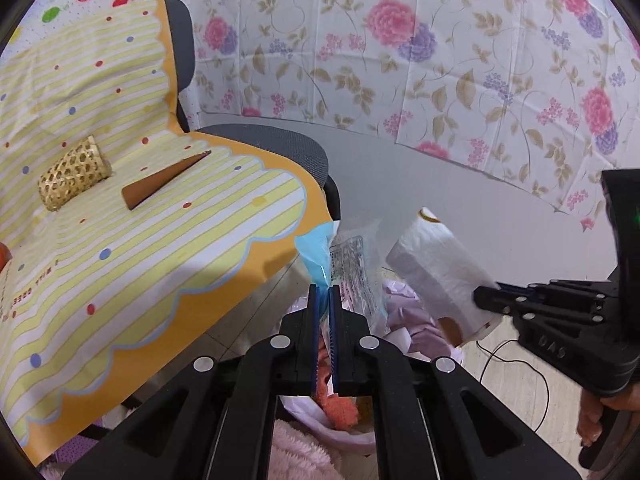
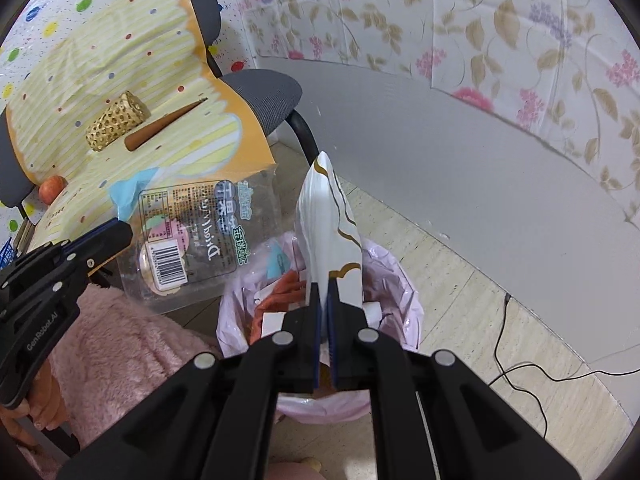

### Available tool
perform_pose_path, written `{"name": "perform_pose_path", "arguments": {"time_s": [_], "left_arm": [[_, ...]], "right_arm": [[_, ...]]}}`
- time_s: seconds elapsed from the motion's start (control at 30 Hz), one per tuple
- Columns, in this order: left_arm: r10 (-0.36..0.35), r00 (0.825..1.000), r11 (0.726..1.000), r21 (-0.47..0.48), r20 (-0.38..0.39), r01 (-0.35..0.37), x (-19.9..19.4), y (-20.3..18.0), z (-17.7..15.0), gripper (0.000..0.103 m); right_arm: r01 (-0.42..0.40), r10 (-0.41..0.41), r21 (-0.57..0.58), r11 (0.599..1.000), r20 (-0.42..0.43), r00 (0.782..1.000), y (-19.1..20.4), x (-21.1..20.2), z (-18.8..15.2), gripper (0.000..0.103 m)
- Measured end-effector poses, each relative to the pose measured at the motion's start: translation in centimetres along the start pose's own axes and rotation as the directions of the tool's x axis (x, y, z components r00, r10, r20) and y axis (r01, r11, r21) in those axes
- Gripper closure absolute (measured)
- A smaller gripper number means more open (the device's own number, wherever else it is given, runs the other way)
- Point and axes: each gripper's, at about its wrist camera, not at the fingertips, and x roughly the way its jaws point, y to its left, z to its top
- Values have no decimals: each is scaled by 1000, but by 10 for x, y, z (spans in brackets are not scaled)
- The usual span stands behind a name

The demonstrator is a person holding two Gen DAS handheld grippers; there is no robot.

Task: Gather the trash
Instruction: 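Open both tools over the pink bin to drop wrapper and paper, then move both open tools back over the chair cloth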

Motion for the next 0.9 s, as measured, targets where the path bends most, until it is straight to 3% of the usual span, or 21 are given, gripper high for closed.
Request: {"name": "perform_pose_path", "arguments": {"time_s": [0.07,0.1,0.13,0.17,0.4,0.53,0.9], "left_arm": [[-6,1000,1000,0,-4,6,5,1,2,90],[-10,1000,1000,-3,-14,10,7,2,3,81],[-10,1000,1000,-8,-16,10,9,3,3,76],[-8,1000,1000,-11,-16,8,9,5,4,67],[35,999,996,-78,-20,-36,-4,33,2,50],[74,997,992,-106,-8,-74,-22,48,2,46],[176,983,970,-181,47,-165,-77,90,12,35]], "right_arm": [[-9,9,1,1000,-7,1000,-1,10,2,93],[-11,11,3,1000,-10,1000,-1,13,3,89],[-18,18,7,1000,-12,1000,-2,17,3,76],[-18,18,11,1000,-11,1000,-3,19,3,71],[5,-6,24,1000,9,1000,-9,7,8,71],[-1,0,20,1000,50,999,-7,-18,19,71],[-104,125,-134,985,159,979,57,-70,50,68]]}}
